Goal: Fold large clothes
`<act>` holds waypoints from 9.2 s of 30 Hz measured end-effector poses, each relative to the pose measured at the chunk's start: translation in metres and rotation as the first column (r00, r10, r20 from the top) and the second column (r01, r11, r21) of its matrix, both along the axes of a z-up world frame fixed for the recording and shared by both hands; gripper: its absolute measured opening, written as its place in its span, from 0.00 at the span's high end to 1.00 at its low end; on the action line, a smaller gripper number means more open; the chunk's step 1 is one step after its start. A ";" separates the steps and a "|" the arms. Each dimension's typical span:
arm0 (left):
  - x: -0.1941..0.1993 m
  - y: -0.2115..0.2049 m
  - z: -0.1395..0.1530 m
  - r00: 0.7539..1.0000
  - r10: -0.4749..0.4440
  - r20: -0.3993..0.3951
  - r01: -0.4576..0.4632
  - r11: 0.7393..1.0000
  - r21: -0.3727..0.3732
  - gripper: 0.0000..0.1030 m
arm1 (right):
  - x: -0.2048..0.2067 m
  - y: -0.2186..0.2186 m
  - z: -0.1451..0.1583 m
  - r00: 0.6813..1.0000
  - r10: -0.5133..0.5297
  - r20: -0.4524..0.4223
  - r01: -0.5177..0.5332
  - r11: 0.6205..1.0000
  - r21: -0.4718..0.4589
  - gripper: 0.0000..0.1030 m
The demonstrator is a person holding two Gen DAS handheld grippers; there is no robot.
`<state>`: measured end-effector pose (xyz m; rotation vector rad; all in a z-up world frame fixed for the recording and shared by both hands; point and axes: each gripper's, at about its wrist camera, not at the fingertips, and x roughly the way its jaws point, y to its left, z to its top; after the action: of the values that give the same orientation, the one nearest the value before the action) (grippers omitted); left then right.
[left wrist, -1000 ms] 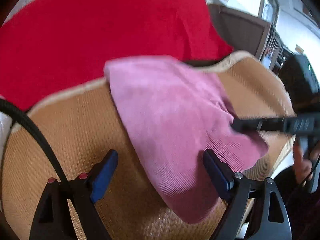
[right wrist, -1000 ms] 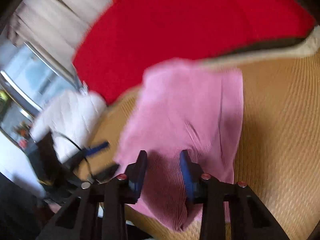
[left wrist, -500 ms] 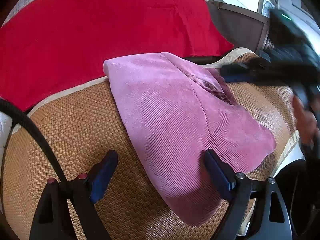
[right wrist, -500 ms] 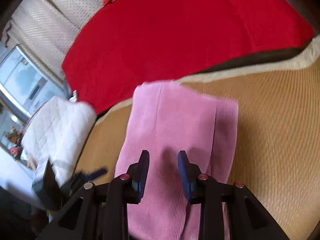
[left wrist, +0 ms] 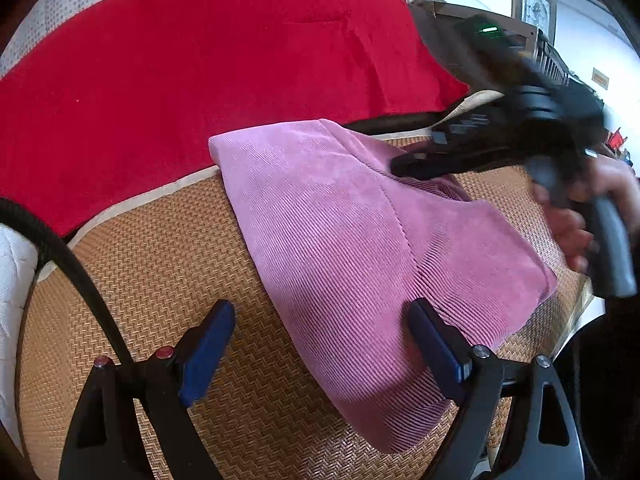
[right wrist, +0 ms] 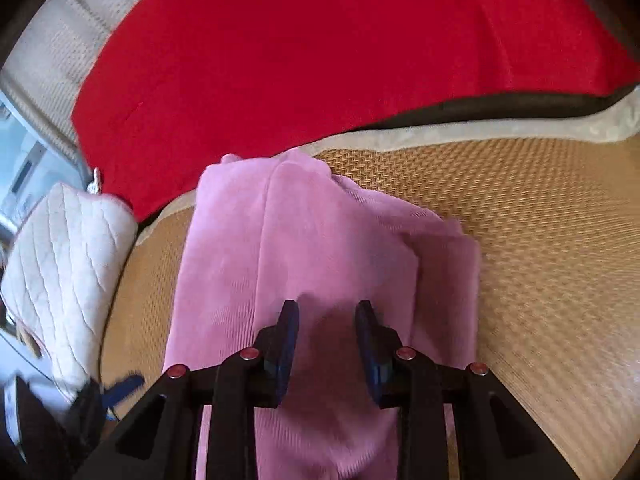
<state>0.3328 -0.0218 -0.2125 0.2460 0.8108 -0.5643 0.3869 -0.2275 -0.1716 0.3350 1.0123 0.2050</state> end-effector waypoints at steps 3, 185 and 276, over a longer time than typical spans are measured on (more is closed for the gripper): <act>-0.003 -0.002 0.001 1.000 0.005 0.009 -0.005 1.000 0.007 0.13 | -0.037 -0.001 0.007 0.999 0.017 0.033 -0.016 1.000 -0.026 0.68; -0.187 -0.021 0.198 0.779 0.412 0.472 -0.387 0.909 -0.154 0.04 | -0.339 -0.032 0.196 0.811 -0.043 0.584 0.263 0.917 -0.299 0.41; -0.180 0.006 0.177 0.737 0.507 0.447 -0.501 0.854 -0.144 0.04 | -0.333 -0.005 0.169 0.858 0.014 0.514 0.131 0.961 -0.244 0.40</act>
<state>0.1530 -0.0163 -0.0350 0.1288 0.3633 0.0205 0.0534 -0.2320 -0.0026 0.0493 0.4869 0.0878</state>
